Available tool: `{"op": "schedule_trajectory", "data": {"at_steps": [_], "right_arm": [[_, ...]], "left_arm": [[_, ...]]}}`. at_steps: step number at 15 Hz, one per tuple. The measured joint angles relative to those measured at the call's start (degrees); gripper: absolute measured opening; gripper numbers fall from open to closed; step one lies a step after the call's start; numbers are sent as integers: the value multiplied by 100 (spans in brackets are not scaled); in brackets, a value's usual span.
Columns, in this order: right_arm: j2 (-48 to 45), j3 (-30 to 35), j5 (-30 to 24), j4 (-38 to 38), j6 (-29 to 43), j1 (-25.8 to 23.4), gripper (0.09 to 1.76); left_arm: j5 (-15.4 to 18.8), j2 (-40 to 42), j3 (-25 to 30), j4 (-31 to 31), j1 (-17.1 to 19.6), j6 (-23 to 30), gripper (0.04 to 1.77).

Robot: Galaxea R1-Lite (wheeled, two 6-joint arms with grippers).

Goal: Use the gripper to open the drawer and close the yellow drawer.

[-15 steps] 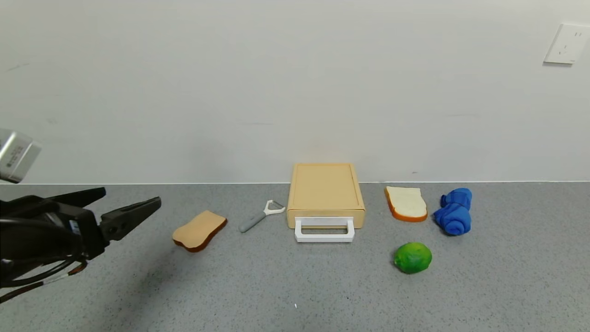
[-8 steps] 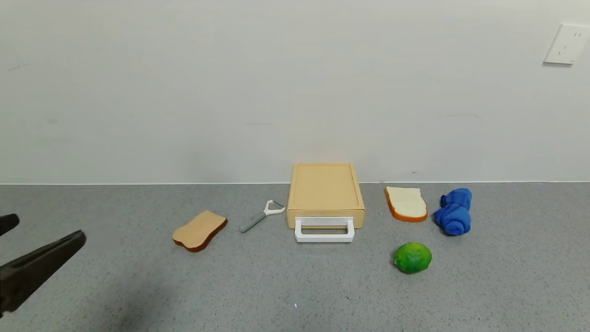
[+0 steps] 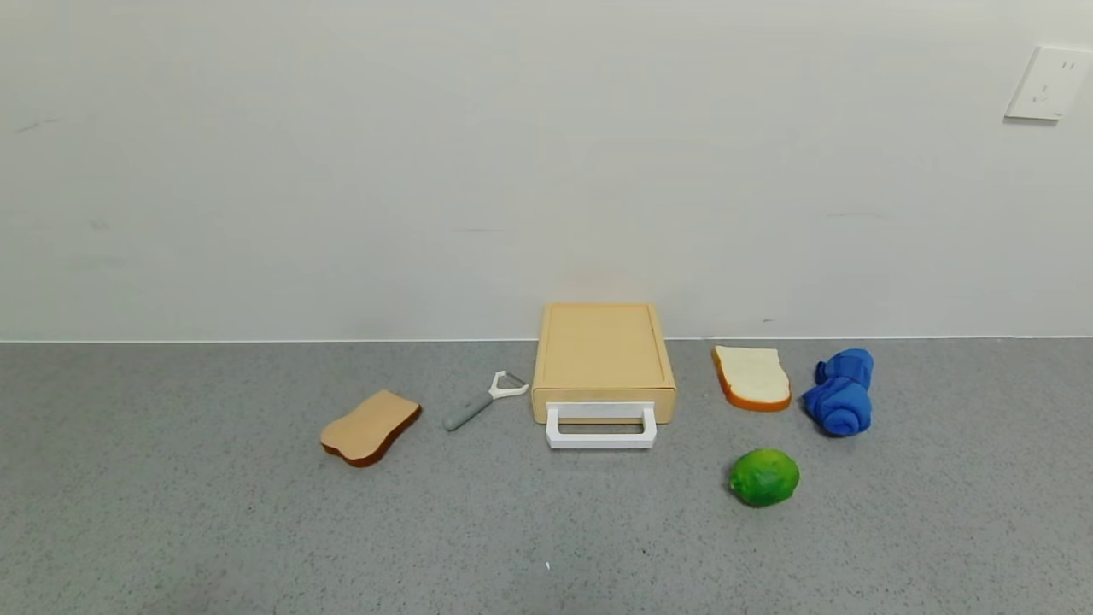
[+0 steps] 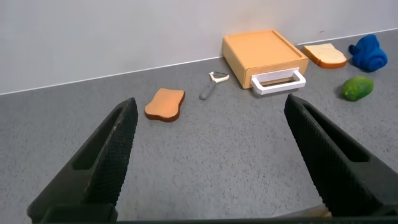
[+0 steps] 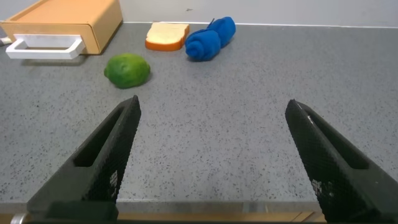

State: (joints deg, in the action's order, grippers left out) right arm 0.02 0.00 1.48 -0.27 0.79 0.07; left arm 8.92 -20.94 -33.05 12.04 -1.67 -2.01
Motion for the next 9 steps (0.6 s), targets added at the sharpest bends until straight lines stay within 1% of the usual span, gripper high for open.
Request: {"op": "schedule_trajectory", "data": {"at_steps": [4, 7, 9], "right_arm": [[0, 0, 0, 0, 0, 0, 171], [0, 0, 0, 0, 0, 0, 171], [0, 0, 0, 0, 0, 0, 171]], "left_arm": [[17, 920, 98, 507, 90, 0, 171], [30, 1641, 511, 536, 138, -20, 171], [-24, 1913, 866, 219, 156, -22, 171]]}}
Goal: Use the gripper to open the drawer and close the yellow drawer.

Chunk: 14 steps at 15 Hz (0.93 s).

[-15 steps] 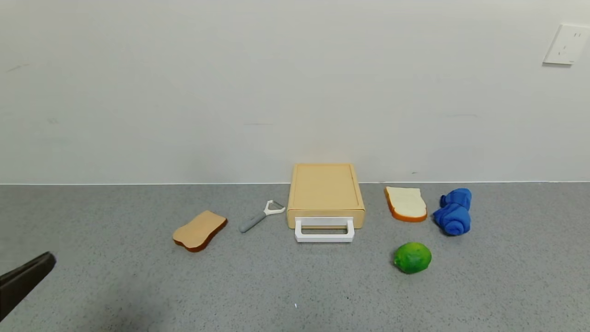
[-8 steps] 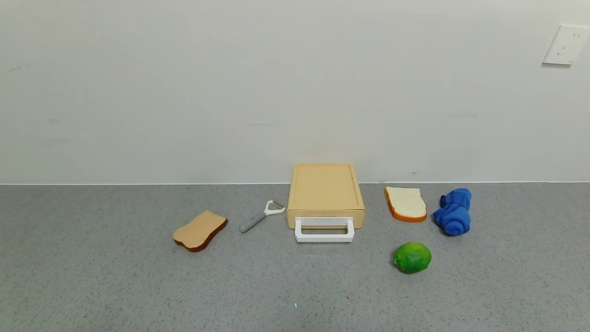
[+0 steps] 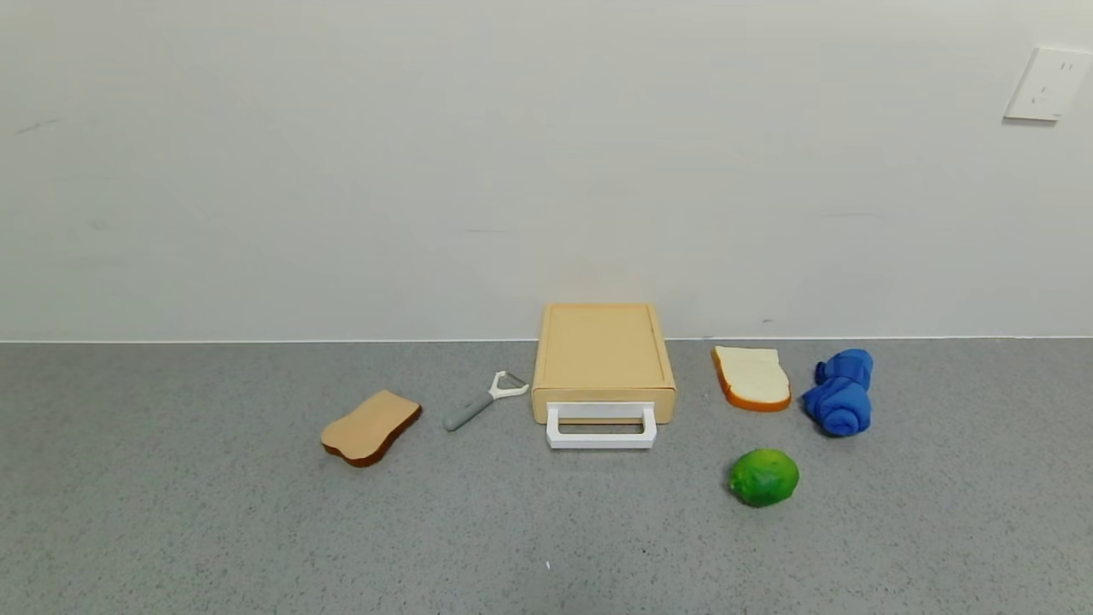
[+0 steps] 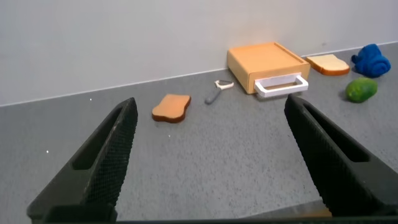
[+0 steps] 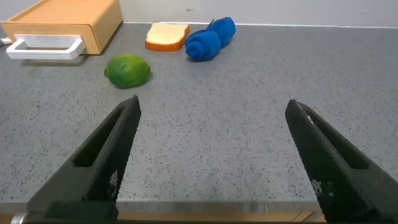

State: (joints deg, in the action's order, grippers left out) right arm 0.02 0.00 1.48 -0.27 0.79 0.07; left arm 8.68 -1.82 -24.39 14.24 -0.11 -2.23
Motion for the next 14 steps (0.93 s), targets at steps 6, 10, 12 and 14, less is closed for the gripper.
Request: {"op": "schedule_trajectory", "data": {"at_steps": [6, 10, 12, 14], "right_arm": [[0, 0, 0, 2, 0, 0, 171], [0, 0, -5, 0, 0, 0, 171], [0, 0, -2, 0, -2, 0, 171], [0, 0, -2, 2, 0, 0, 171]], "left_arm": [[-130, 182, 1448, -1534, 1, -35, 171], [-149, 189, 1997, -1781, 1, -82, 171], [-347, 189, 2264, -1898, 1, -63, 172], [-524, 189, 2358, -1881, 1, -66, 172]]}}
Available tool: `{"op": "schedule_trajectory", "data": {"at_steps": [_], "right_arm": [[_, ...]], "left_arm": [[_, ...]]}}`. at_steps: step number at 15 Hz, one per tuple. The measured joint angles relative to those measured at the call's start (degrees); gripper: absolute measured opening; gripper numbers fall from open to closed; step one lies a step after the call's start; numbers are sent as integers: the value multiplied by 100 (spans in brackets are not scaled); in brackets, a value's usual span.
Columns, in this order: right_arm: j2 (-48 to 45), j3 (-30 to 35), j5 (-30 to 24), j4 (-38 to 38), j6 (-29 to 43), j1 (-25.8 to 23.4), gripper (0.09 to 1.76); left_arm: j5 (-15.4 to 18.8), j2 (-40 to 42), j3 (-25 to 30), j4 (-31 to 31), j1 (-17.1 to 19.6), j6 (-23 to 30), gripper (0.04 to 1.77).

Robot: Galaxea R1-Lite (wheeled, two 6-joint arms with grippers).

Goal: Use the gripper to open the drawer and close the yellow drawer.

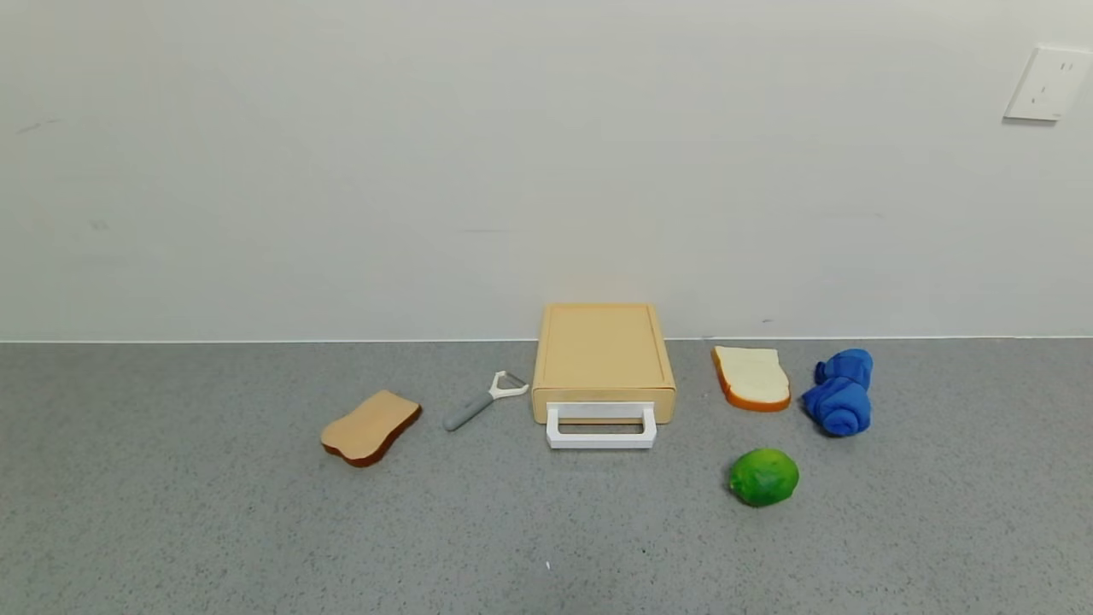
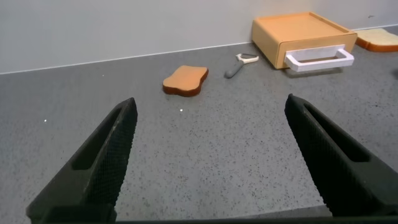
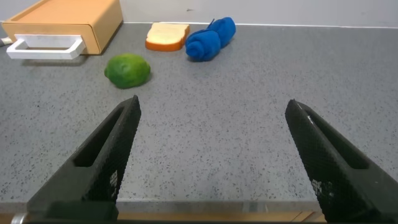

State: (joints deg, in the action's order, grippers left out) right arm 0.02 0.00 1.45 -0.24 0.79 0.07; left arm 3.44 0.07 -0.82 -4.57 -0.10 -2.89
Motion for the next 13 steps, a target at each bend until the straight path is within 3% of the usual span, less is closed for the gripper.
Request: {"op": "schedule_trajectory", "data": {"at_steps": [3, 5, 13], "right_arm": [[0, 0, -2, -2, 0, 0, 171], [0, 0, 0, -2, 0, 0, 171], [0, 0, 2, -2, -2, 0, 171]], "left_arm": [[-107, 0, 55, 107, 0, 99, 172], [-190, 0, 44, 633, 0, 69, 172], [-217, 0, 72, 384, 0, 111, 172]]}}
